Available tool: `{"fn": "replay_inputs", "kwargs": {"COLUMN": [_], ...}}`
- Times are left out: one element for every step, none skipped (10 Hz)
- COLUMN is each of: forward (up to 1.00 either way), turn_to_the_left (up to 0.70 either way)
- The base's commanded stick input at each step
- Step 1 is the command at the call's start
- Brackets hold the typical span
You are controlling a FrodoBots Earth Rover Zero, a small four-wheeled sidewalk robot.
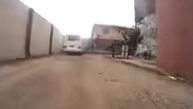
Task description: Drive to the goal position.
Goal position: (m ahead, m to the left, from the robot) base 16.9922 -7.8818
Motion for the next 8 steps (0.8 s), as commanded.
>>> {"fn": "replay_inputs", "kwargs": {"forward": [1.0, 1.0, 1.0, 1.0, 1.0, 1.0, 1.0, 1.0], "turn_to_the_left": [0.0, 0.0, 0.0, 0.0, 0.0, 0.0, 0.0, 0.0]}}
